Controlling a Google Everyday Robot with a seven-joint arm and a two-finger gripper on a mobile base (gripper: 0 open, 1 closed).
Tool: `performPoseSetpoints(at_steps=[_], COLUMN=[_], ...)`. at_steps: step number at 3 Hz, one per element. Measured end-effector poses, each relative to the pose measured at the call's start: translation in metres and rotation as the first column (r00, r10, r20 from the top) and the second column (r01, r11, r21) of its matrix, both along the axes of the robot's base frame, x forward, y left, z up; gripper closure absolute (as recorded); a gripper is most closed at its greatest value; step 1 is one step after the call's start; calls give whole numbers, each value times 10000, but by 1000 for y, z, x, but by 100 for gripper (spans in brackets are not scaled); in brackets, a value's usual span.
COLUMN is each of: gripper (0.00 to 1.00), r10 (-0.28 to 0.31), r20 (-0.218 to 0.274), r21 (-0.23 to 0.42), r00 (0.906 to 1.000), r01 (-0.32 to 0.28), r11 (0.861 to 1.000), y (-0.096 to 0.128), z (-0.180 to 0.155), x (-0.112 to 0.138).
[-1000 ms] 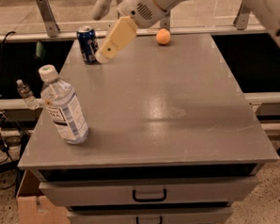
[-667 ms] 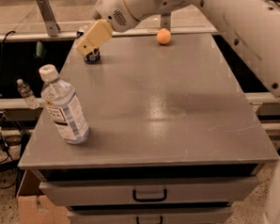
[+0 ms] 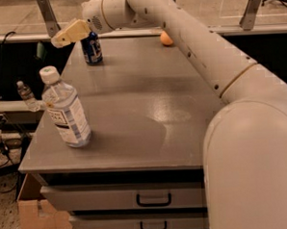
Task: Knock pepsi can over
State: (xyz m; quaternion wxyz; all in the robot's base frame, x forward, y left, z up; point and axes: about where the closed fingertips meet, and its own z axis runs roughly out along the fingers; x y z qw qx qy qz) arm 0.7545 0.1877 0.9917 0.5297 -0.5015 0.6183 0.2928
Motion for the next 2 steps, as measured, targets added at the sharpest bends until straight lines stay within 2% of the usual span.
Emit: performPoseSetpoints(at_steps=[1,2], gripper=[0,0], r10=[-927,-1782], r20=[152,-322], r21=[333,19], r00=[9956,9835], r01=[922,1784], r11=[9952,9840], y=[-2,-4], z=[0,-29], x=[32,41])
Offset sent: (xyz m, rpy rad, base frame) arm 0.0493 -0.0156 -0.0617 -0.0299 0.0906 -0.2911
